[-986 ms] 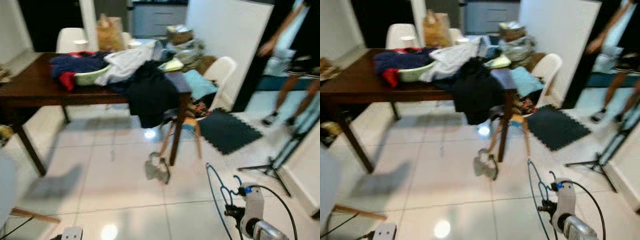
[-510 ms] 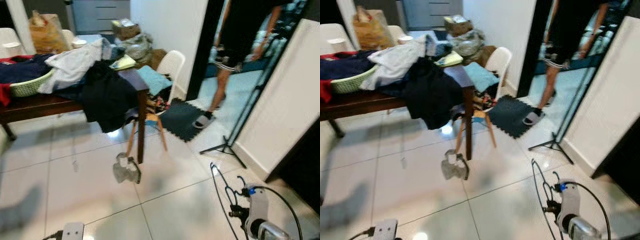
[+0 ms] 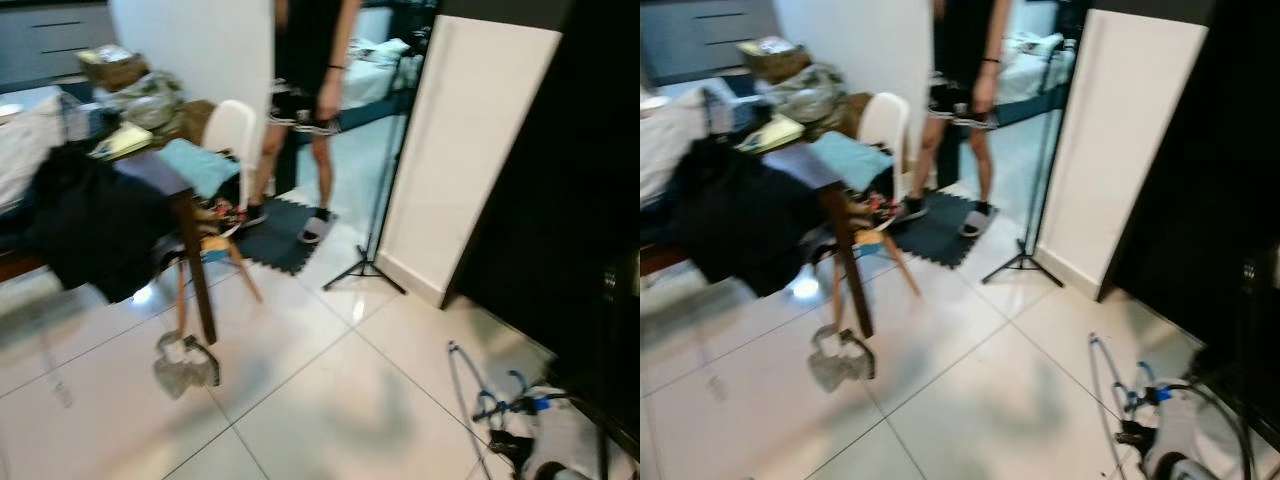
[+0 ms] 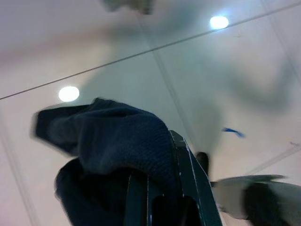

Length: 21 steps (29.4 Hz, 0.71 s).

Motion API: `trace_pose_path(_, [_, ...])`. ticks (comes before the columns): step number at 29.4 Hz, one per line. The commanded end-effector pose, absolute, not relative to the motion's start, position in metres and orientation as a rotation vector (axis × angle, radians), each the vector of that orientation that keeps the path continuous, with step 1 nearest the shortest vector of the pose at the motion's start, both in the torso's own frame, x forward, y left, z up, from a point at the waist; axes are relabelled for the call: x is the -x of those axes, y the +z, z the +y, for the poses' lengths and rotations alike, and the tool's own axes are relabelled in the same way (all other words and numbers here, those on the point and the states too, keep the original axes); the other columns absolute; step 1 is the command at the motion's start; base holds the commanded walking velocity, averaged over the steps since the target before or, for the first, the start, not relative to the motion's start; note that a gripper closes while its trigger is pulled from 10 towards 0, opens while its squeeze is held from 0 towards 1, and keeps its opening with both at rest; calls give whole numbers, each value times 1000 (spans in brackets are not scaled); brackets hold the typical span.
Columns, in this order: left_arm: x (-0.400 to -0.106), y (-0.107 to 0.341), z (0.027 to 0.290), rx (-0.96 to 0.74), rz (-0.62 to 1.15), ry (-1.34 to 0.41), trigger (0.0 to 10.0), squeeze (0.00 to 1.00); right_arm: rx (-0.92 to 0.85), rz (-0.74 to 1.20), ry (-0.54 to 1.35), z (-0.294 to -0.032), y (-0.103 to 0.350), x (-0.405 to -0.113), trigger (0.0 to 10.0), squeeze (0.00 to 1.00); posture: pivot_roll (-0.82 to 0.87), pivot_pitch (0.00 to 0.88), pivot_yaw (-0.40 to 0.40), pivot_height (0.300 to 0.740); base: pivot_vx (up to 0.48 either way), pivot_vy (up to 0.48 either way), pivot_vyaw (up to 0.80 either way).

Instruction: Hang hanger

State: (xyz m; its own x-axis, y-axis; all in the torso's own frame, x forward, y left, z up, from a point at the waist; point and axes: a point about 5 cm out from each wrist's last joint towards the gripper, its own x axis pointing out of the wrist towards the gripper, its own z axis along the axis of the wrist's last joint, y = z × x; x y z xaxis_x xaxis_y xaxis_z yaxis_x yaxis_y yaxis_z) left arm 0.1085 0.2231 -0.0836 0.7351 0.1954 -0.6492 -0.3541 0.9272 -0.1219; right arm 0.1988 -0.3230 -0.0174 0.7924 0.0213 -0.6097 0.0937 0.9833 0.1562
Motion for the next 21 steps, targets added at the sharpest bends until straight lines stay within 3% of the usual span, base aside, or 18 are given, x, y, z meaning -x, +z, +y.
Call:
trace_pose_path(1, [-96,-88,219,247,708,272,10000,0,-220,689,-32,-318,-25,-192,10000,0,-67,0,-30,740,0,0,-800])
trace_pose_path(12, [-67,-98,194,278,750,239,10000,0,-242,728,-29,-315,-35,-178,10000,0,-56,0,-45,740,0,0,-800])
trace_pose_path(17, [-83,-92,198,280,686,216,10000,0,-258,741,-23,-309,-40,-175,10000,0,-53,0,-45,740,0,0,-800])
trace_pose_path(21, [-78,-90,197,277,648,210,10000,0,-269,737,-2,-297,-43,-179,10000,0,-50,0,-35,740,0,0,-800])
